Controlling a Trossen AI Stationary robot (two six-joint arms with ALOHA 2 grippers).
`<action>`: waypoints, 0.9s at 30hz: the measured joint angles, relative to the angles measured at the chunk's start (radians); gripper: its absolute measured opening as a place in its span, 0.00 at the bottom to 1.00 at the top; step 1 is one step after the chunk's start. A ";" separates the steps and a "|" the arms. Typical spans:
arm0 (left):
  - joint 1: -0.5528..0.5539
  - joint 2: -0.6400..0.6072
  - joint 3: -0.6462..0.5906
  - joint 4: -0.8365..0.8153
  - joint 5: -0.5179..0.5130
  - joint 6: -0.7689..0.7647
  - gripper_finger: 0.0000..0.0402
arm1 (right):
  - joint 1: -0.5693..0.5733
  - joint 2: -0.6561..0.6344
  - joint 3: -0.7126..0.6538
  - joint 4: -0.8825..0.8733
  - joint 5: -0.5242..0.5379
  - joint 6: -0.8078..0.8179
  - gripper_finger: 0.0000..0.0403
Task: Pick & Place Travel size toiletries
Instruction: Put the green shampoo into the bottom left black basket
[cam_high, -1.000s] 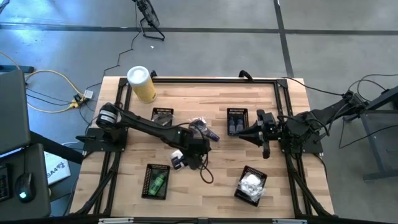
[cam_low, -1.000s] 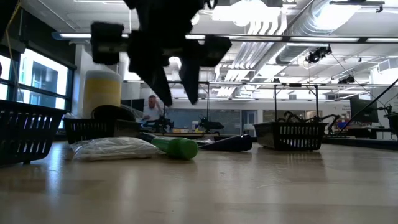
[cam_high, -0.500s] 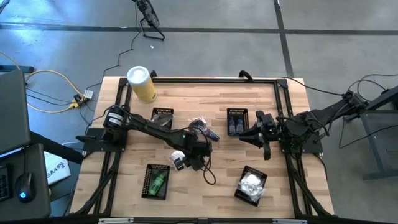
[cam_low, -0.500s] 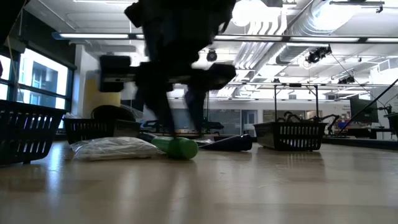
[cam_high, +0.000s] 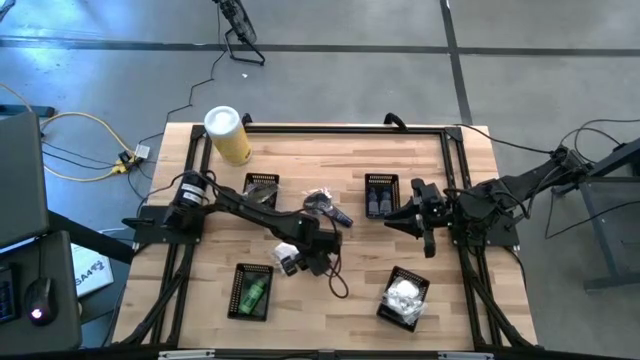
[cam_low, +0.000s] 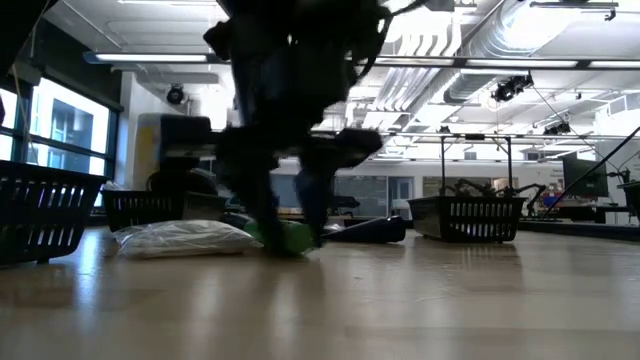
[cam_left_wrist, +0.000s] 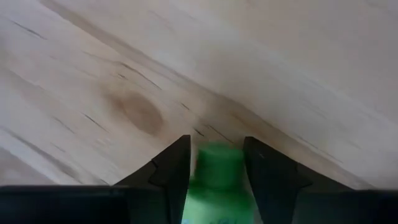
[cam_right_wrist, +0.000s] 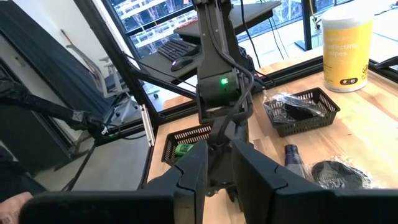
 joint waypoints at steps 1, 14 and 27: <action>0.000 0.005 0.000 -0.001 0.000 -0.003 0.36 | 0.000 0.000 0.000 0.000 0.000 0.000 0.16; 0.000 0.015 0.003 0.009 0.005 -0.022 0.36 | 0.000 0.000 0.000 -0.002 0.001 0.000 0.16; 0.000 0.015 0.002 0.004 0.005 -0.022 0.20 | 0.000 0.000 0.000 -0.002 0.001 0.000 0.16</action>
